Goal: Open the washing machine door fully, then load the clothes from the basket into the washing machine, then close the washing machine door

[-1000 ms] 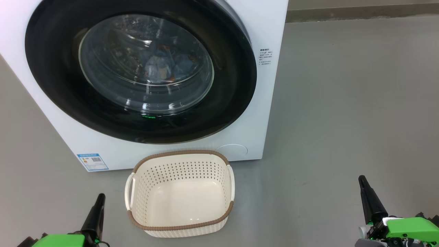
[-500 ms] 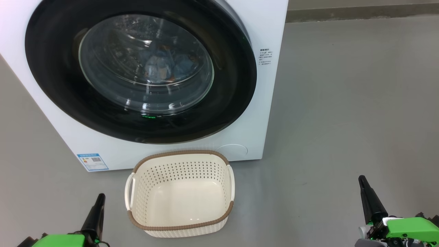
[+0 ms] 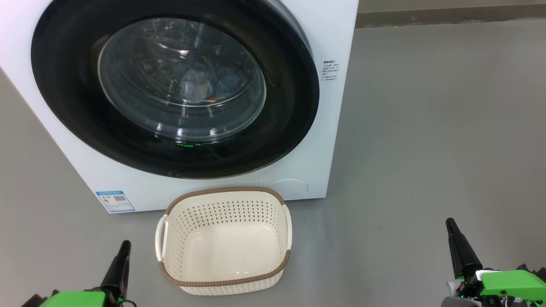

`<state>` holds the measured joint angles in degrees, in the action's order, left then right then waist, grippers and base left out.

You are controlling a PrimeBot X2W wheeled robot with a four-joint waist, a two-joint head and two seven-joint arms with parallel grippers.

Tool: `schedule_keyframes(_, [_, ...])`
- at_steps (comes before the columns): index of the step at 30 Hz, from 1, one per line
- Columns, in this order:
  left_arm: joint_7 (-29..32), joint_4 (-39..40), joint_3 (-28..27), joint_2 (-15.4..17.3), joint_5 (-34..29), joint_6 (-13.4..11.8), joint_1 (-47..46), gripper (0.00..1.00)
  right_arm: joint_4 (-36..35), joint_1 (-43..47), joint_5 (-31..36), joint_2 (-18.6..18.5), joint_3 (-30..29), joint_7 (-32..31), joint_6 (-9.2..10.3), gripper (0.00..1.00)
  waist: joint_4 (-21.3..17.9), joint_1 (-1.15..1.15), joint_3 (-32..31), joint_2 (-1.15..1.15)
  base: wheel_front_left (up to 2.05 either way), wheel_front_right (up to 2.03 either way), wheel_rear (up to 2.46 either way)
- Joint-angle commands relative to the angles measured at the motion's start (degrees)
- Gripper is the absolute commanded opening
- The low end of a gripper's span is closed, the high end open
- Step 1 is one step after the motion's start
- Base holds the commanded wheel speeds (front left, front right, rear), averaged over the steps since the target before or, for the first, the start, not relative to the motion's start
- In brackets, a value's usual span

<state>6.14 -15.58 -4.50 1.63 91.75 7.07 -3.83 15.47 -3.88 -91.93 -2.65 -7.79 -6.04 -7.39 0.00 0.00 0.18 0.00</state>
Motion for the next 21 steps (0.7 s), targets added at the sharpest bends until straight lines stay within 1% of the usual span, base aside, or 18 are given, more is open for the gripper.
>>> schedule_keyframes(1, [0.3,1.5,-2.0,1.2,0.4,0.4,-2.4,0.00,-1.5,-2.3,-0.2,-0.2,1.3,-0.4,-0.10,0.00,0.0,0.00,0.0,0.00,0.00,0.00,0.00])
schedule_keyframes(21, [0.3,1.5,-2.0,1.2,0.4,0.4,-2.4,0.00,-1.5,-2.3,-0.2,-0.2,1.3,-0.4,-0.10,0.00,0.0,0.00,0.0,0.00,0.00,0.00,0.00])
